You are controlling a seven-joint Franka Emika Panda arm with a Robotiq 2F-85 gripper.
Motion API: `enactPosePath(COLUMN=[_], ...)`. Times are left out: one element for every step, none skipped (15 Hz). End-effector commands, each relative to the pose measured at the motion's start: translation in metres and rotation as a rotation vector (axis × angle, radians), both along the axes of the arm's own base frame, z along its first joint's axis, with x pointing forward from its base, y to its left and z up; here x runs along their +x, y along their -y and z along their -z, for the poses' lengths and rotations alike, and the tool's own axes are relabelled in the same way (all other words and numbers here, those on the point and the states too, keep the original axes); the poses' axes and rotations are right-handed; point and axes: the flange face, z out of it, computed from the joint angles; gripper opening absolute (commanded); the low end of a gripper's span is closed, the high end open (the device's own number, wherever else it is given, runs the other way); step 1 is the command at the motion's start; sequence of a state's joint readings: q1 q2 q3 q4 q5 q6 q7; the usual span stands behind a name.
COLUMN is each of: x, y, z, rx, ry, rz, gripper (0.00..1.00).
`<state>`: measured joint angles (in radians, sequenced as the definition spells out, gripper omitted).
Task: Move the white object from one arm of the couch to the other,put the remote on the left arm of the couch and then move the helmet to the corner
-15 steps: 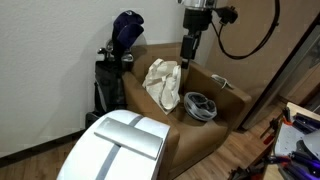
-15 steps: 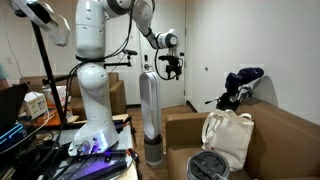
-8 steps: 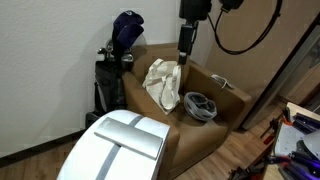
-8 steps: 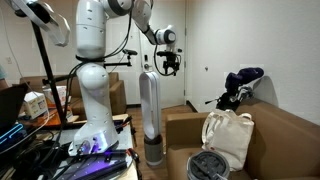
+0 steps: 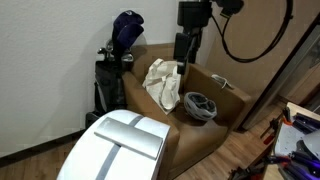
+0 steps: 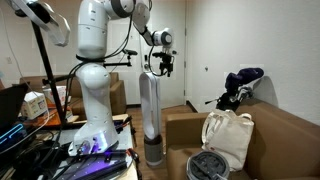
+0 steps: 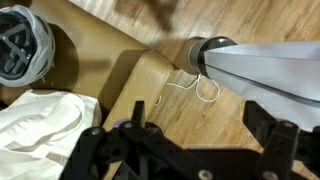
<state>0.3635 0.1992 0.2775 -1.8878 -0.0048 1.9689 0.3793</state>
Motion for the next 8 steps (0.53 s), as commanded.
enactPosePath(x=[-0.022,-0.029,-0.035,-0.042,-0.048,-0.054,-0.058,-0.062], y=[-0.048,-0.065,-0.076,-0.09,-0.101,-0.111,-0.119,-0.127], z=[0.008,0.009,0.009,0.008,0.006,0.0,-0.006,-0.014], rx=[-0.044,-0.043,-0.044,-0.039,-0.038,-0.037,-0.043,-0.043], ry=[-0.034,-0.02,-0.018,-0.005,0.005,0.026,0.049,0.064], rz=[0.007,-0.011,-0.028,-0.056,-0.077,-0.094,-0.11,-0.126], gripper=[1.0,1.0,1.0,1.0,1.0,1.0,1.0,1.0])
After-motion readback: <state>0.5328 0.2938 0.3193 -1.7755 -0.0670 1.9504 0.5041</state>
